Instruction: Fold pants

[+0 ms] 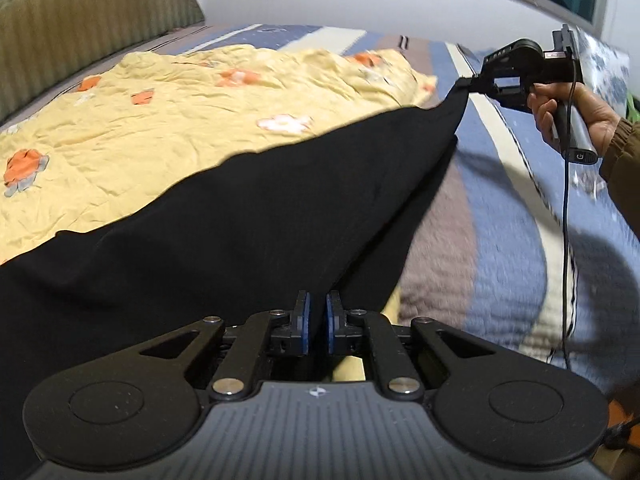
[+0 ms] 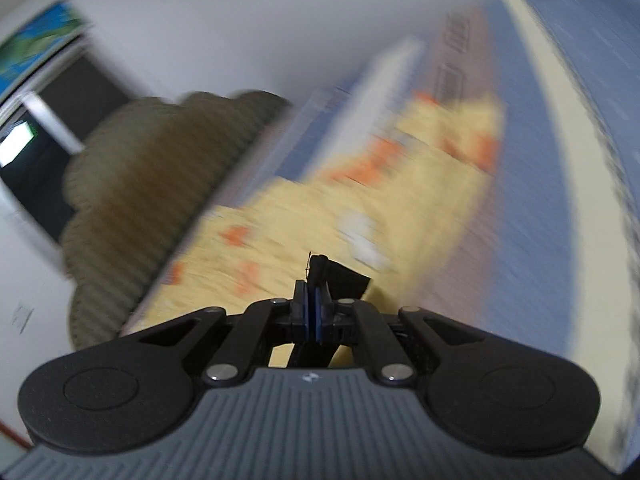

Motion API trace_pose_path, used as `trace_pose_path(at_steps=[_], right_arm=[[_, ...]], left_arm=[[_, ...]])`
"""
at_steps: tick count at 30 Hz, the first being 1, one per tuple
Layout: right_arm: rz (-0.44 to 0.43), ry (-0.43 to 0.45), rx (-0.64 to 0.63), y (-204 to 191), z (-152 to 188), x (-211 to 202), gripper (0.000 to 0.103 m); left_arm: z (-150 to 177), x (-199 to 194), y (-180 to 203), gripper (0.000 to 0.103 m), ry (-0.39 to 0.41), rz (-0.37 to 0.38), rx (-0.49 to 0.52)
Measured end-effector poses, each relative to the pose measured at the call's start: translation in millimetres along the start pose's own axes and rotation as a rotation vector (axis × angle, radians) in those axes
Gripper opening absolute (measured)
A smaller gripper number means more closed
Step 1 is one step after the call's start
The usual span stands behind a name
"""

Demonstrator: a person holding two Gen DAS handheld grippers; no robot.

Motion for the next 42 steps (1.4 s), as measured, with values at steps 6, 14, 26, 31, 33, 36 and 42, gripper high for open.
trace_pose_path(at_steps=[6, 14, 26, 31, 33, 36, 42], right_arm=[[0.034, 0.009, 0.062, 47, 13, -19, 0.005], [0.133, -0.069, 0.077, 84, 36, -17, 0.027], [0.019, -0.090, 0.334, 100, 78, 8, 0.043], [-0.003, -0.059, 0.376, 97, 71, 37, 0.028], [0.031, -0.043, 0.349, 94, 71, 40, 0.009], [0.029, 0.023, 0.311, 88, 72, 25, 0.008], [0.003, 0.132, -0.043, 11, 78, -7, 0.008]], left_arm=[[-4, -17, 5, 0.008, 0.024, 0.047, -0.008], [11, -4, 6, 0.008, -0.044, 0.052, -0.010], [-1, -7, -10, 0.008, -0.014, -0.038, -0.079], [4, -7, -24, 0.014, -0.028, -0.077, -0.143], [8, -8, -32, 0.026, -0.034, -0.110, -0.163], [12, -11, -48, 0.054, -0.027, -0.157, -0.216], [17, -20, -77, 0.061, -0.008, -0.305, -0.285]])
Point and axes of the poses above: each gripper's, at about its wrist camera, not at the fingertips, and x roughly the way its jaws point, y to its right, z to its underside, the point moved 7 cm from there along x, roughly the way its jaws point, and after that the axes turned 10 degrees about x, right-handed, at the moved point
